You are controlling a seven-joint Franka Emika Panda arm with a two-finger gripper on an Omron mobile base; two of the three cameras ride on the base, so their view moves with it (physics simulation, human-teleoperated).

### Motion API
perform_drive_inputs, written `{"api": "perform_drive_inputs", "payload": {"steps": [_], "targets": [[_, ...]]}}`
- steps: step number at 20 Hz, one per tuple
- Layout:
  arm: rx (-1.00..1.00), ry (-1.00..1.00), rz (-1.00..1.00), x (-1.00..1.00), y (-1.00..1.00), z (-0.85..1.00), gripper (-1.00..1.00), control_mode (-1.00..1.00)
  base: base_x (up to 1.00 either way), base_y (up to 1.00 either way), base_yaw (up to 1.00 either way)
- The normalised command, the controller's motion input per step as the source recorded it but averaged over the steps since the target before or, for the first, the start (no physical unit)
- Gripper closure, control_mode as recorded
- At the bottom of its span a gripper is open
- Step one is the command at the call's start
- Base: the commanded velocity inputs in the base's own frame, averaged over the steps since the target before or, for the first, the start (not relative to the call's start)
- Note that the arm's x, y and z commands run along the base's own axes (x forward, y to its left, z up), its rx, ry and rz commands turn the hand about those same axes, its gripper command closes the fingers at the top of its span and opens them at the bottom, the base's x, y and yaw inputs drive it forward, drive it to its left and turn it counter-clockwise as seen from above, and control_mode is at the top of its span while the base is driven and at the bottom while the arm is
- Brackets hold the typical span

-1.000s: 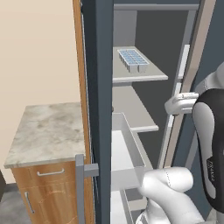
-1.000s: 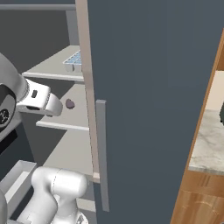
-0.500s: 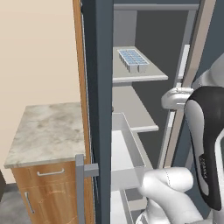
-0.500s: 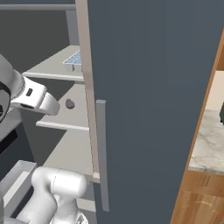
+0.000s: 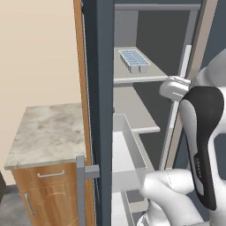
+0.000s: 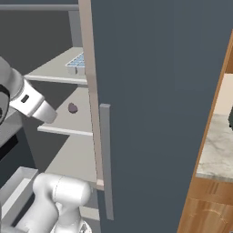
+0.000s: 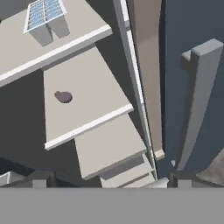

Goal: Open the freezer door, pick up the ice cube tray from the freezer, and place it on the dining counter.

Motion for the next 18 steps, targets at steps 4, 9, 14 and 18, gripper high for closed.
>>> {"api": "perform_drive_inputs", "payload": {"steps": [4,9,14,18], "targets": [[0.24,-0.16,-0.19,0.0,0.0,0.0,-1.0,-1.0,0.0,0.0,0.0],[0.21,-0.23,-0.21,0.0,0.0,0.03,-1.0,-1.0,0.0,0.0,0.0],[0.17,-0.22,-0.2,0.01,0.0,0.2,-1.0,-1.0,0.0,0.0,0.0],[0.18,-0.1,-0.15,0.05,0.0,0.36,-1.0,-1.0,0.0,0.0,0.0]]}}
